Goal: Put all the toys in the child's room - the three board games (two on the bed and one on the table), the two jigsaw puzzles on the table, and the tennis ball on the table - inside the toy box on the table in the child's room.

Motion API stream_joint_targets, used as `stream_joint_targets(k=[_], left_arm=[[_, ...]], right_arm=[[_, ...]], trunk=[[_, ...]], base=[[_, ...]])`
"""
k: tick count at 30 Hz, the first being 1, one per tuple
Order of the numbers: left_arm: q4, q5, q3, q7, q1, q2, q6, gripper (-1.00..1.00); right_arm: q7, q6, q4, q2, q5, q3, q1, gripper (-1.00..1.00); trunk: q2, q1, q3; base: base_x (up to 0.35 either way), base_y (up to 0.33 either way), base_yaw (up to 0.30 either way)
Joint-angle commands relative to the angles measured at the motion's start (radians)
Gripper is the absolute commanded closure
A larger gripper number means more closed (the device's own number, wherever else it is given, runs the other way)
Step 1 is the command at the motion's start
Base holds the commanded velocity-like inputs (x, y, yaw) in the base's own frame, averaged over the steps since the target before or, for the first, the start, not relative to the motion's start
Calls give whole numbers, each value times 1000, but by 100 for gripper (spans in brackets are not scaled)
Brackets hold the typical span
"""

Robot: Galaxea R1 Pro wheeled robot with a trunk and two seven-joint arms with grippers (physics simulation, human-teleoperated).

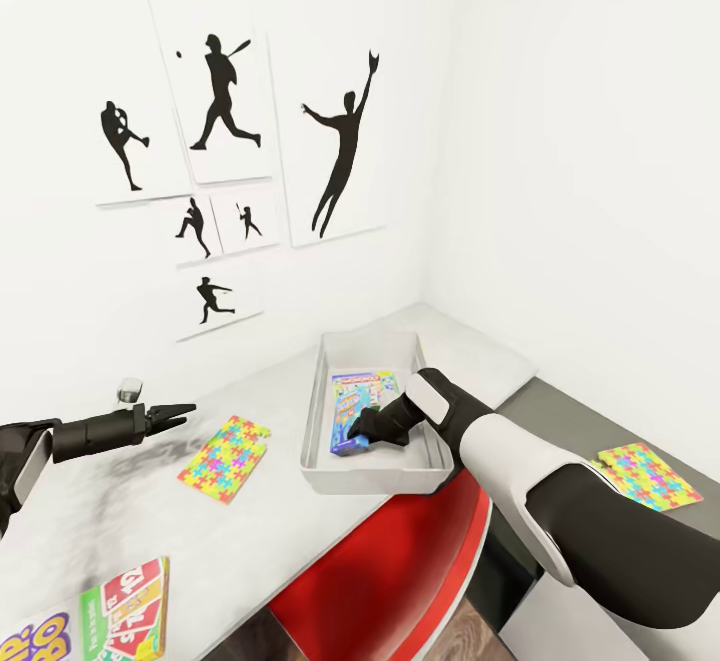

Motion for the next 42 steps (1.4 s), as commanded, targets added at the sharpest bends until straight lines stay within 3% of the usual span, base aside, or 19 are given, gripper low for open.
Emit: stream_joint_targets(k=[1,25,42], left_arm=[[0,3,0,-2,-1,0,10,-100],[0,3,0,-3,-1,5,10,-100],[0,4,0,-4,-1,6,10,-100]], right_arm=[[-7,2,0,0,-10,4,-1,100],[-11,2,0,0,-8,6,-1,100],[-12,2,0,0,-8,6,-1,100]], trunk=[[-9,4,-5],[-177,96,-80],[-177,96,-80]], base=[[0,0,0],[0,0,0],[0,0,0]])
